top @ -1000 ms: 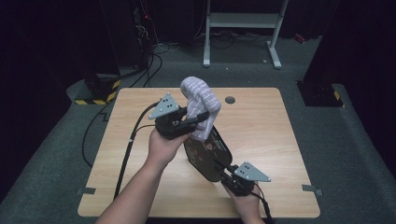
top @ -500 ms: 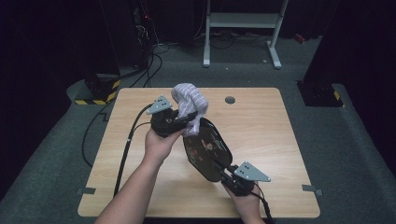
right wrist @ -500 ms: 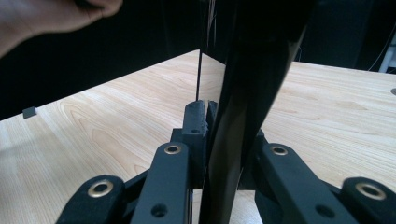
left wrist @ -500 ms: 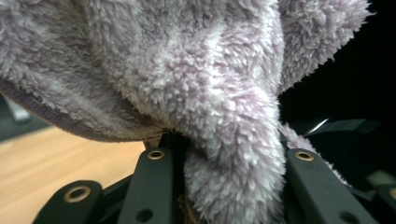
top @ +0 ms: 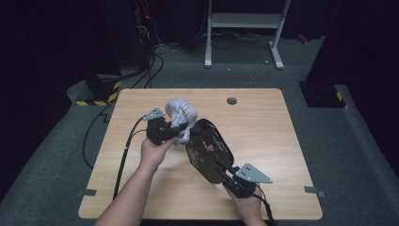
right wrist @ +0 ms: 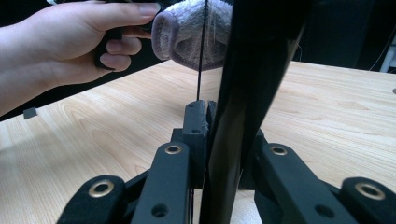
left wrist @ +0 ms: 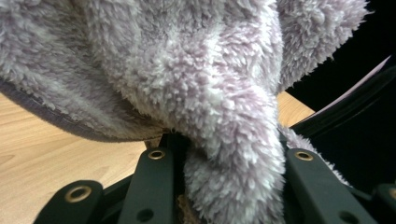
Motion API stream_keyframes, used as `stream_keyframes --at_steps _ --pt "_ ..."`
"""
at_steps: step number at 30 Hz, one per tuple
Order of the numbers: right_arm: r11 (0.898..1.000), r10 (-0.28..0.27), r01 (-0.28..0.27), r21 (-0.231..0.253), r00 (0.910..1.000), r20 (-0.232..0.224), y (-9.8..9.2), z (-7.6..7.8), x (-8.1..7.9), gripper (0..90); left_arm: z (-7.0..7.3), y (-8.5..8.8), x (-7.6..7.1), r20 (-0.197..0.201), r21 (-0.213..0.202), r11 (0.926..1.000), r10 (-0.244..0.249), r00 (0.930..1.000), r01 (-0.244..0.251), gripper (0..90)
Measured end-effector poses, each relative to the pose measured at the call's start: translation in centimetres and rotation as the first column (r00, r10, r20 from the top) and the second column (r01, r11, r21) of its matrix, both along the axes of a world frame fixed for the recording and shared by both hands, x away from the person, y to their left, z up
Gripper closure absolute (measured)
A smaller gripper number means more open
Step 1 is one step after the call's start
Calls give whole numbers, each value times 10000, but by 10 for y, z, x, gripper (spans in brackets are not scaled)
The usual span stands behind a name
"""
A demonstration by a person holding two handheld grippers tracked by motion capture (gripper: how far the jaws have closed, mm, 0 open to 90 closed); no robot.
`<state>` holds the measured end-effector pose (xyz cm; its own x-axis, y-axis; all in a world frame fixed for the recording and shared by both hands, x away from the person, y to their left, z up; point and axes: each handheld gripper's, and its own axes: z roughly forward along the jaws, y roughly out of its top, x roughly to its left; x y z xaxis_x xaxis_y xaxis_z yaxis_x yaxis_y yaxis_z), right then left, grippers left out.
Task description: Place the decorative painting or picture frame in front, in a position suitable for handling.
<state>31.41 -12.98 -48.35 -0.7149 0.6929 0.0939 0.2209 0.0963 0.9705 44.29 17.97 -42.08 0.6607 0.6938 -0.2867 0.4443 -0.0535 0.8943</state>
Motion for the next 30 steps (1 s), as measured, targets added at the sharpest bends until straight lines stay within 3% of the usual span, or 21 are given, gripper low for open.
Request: stream_keyframes --at_steps 5,9,13,16,20,22,24,26,30 --pt "10000 -18 18 -7 10000 -4 1 0 0 792 30 -7 -14 887 -272 9991 -302 9956 327 665" --pt "10000 -4 4 -21 10000 -41 1 0 0 792 58 -20 -28 1718 -372 9967 -641 9831 715 665" --pt "10000 3 -3 -45 10000 -67 1 -1 0 793 80 -34 -43 2353 -586 9892 -1169 9649 1341 665" --pt "10000 9 -9 -34 10000 -53 1 -1 1 793 94 -50 -56 2740 -323 9833 -1638 9477 1793 664" --pt "10000 15 -15 -53 10000 -43 2 -1 1 793 100 -75 -67 3182 677 9826 -1856 9297 1730 657" --pt "10000 -1 1 -45 10000 -68 2 -1 1 792 99 -81 -66 3208 992 9841 -1721 9314 1476 653" --pt "10000 -4 4 -47 10000 -69 2 -1 1 792 95 -82 -62 2993 945 9842 -1718 9386 1500 653" --pt "10000 -19 19 -55 10000 -63 2 -1 1 791 92 -80 -57 2964 797 9853 -1680 9402 1509 654" --pt "10000 -39 38 -75 10000 -40 4 0 1 791 89 -69 -48 2708 490 9885 -1510 9507 1431 657"
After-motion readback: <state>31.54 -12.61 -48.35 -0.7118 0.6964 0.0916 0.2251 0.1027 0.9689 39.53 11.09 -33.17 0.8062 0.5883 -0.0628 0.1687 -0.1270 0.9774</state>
